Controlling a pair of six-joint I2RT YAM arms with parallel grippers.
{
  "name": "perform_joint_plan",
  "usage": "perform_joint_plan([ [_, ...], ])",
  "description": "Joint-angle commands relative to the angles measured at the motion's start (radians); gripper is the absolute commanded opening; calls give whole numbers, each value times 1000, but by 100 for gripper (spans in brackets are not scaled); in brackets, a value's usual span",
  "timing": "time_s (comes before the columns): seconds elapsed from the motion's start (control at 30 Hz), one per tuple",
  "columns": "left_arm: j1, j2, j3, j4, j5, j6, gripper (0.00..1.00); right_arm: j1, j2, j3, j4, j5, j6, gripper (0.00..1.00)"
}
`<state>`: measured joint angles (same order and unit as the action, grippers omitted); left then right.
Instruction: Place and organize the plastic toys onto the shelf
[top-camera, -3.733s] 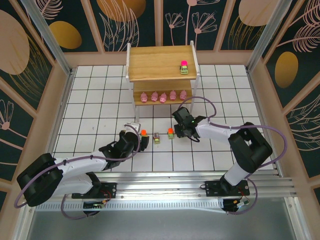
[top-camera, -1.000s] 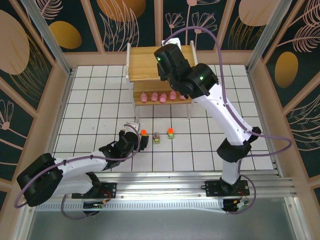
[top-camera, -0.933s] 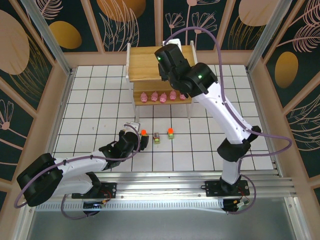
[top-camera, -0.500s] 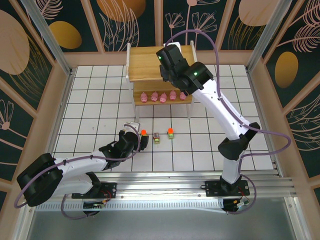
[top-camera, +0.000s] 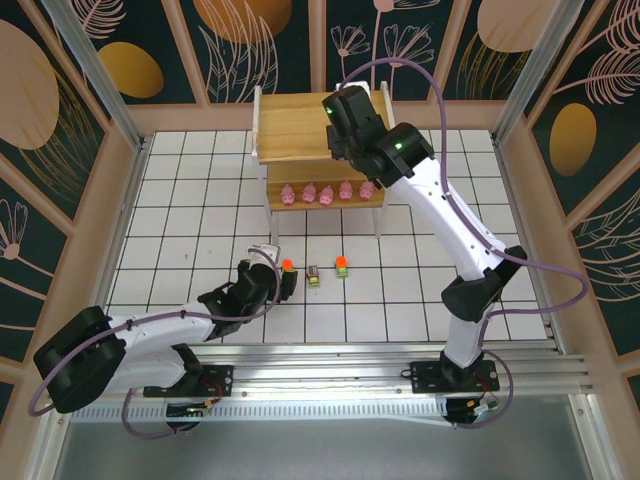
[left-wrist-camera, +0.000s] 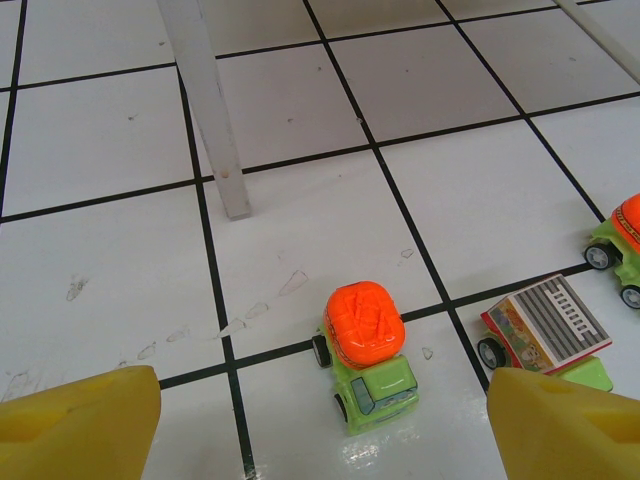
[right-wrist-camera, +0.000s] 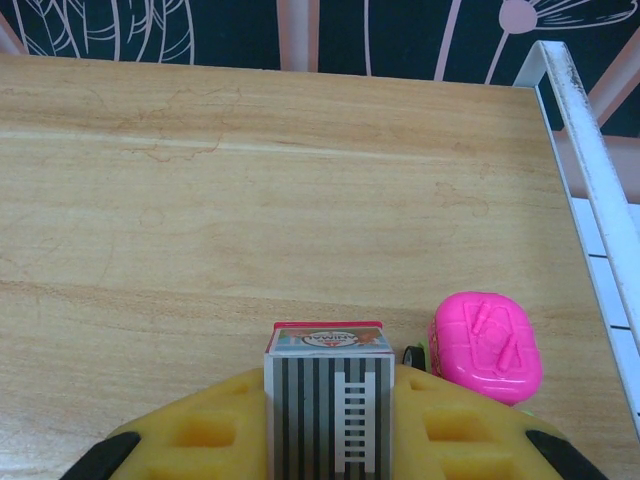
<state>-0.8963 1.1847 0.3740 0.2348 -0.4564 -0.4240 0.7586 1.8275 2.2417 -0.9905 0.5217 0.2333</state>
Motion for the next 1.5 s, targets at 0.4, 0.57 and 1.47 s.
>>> perform_joint_plan([
  [0.4,6,-4,22,-1,-23,2,85,-39,-10,-14,29,-61,-34,17],
  [0.57,6,-5,22,0,-22,2,85,-43,-1,-11,30,-75,-40,19],
  [1.47,5,-5,24,-2,-22,2,85,-54,28,6,37,-79,-66,28],
])
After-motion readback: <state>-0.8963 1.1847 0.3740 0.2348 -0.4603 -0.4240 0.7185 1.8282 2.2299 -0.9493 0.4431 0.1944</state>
